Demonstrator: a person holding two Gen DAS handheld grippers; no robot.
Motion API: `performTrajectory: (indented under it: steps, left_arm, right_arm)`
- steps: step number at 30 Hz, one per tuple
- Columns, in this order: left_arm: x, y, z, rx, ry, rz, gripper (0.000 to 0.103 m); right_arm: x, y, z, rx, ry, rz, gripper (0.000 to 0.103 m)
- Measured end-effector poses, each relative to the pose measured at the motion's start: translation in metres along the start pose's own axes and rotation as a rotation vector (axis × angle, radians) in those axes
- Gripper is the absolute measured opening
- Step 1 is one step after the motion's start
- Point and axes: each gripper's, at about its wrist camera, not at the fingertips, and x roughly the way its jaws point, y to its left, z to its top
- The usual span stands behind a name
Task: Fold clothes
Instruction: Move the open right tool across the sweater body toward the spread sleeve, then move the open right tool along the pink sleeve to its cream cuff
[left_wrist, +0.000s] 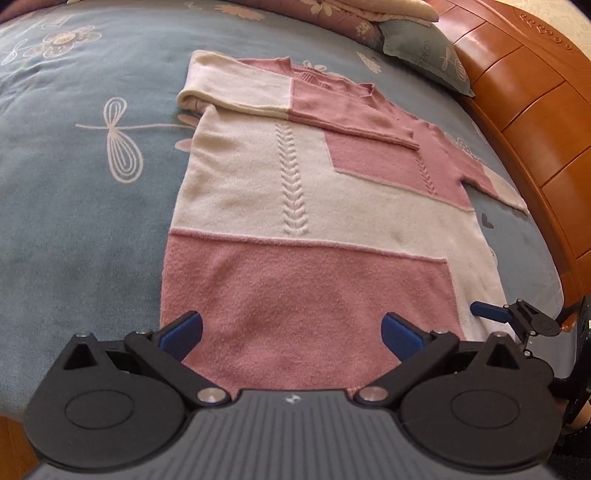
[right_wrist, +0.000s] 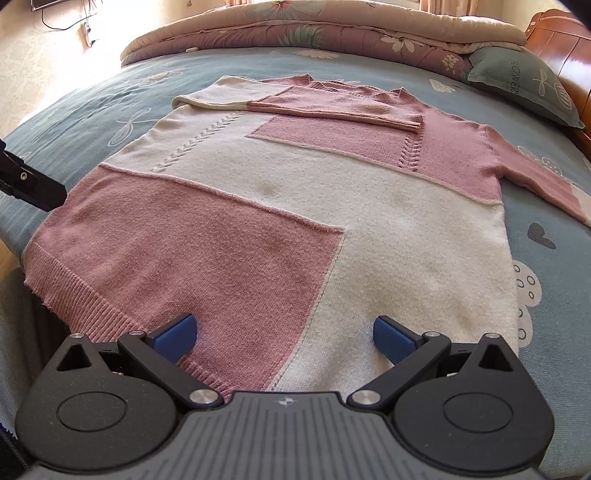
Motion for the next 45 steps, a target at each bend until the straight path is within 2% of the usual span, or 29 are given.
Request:
performTrajectory:
  steps: [2, 6, 11, 15, 22, 25, 29, 40, 45]
  left_arm:
    - [0.004, -0.013, 0.009, 0.024, -0.022, -0.024, 0.102]
    - [0.026, -0.042, 0.011, 0.084, -0.015, -0.06, 0.102]
    - [0.053, -0.067, 0.0, 0.152, 0.019, -0.045, 0.102]
    - [0.055, -0.074, 0.001, 0.16, 0.012, -0.081, 0.102]
    - [0.051, -0.07, 0.014, 0.161, -0.048, -0.042, 0.102]
    - [0.055, -0.067, 0.018, 0.159, -0.066, -0.028, 0.102]
    - [0.066, -0.069, 0.023, 0.185, -0.073, 0.009, 0.102]
    - [0.096, -0.071, 0.039, 0.172, -0.07, -0.002, 0.102]
    - [0.099, -0.069, 0.041, 0.174, -0.071, 0.003, 0.102]
  right_arm:
    - [-0.008, -0.007, -0.002, 0.029, -0.003, 0.016, 0.103]
    - [-0.027, -0.025, -0.018, 0.089, 0.001, 0.006, 0.103]
    - [-0.041, -0.045, -0.041, 0.167, 0.023, -0.023, 0.103]
    - [-0.046, -0.059, -0.038, 0.243, 0.018, -0.008, 0.103]
    - [-0.041, -0.101, -0.013, 0.344, -0.048, -0.022, 0.103]
    - [-0.036, -0.129, -0.004, 0.424, -0.08, -0.006, 0.103]
    - [-0.028, -0.167, 0.007, 0.468, -0.106, -0.054, 0.103]
    - [-0.009, -0.284, 0.042, 0.537, -0.238, -0.186, 0.103]
    - [0.0, -0.339, 0.05, 0.612, -0.306, -0.189, 0.103]
